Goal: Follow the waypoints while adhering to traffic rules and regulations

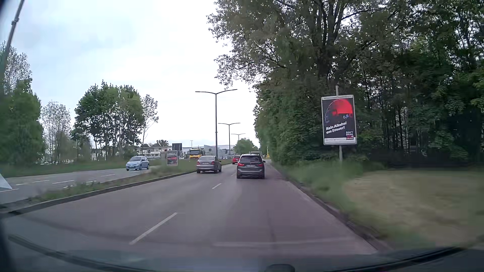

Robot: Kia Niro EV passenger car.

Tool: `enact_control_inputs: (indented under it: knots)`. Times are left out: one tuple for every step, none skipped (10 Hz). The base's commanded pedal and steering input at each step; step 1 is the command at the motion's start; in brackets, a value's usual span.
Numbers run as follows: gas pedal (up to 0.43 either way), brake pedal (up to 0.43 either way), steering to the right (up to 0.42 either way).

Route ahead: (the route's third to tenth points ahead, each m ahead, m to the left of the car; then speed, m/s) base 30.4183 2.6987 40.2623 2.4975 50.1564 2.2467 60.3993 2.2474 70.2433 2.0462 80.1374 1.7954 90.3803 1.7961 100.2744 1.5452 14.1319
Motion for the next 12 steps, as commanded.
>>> enact_control_inputs:
  knots:
    - [0.209,0.0,-0.001]
    - [0.209,0.0,-0.001]
    - [0.209,0.0,-0.001]
    - [0.209,0.0,-0.001]
    - [0.209,0.0,-0.001]
    - [0.209,0.0,-0.001]
    - [0.209,0.0,0.001]
    - [0.209,0.0,0.003]
    - [0.209,0.0,0.003]
    - [0.228,0.0,0.003]
    - [0.24,0.0,0.003]
    - [0.24,0.0,0.003]
